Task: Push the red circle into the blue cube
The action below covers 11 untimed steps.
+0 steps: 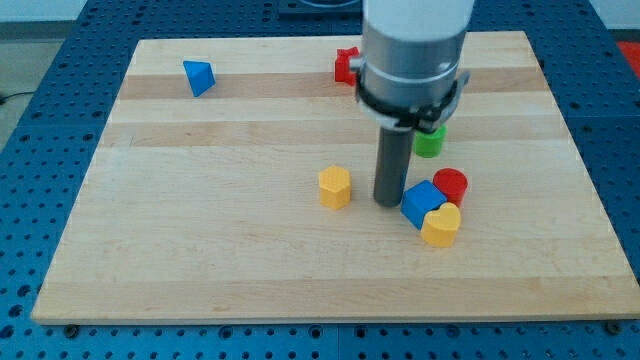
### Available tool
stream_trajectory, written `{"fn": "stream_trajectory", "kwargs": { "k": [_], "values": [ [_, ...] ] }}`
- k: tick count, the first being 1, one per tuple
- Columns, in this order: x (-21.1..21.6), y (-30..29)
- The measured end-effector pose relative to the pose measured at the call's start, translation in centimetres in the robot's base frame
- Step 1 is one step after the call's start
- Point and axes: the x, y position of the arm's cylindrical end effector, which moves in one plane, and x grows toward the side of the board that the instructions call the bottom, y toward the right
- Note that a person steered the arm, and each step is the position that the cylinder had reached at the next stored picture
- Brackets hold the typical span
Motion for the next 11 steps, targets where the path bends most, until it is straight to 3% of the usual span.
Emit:
{"fn": "stream_trajectory", "kwargs": {
  "k": [1, 3, 4, 5, 7, 8, 9, 10, 11],
  "values": [
    [-0.3, 6.6],
    [3.0, 7.9],
    [1.6, 6.5],
    [-3.5, 5.8],
    [-2.1, 18.1],
    [1.2, 18.1],
    [4.6, 11.5],
    [6.2, 6.3],
    [5.8, 6.0]
  ]
}}
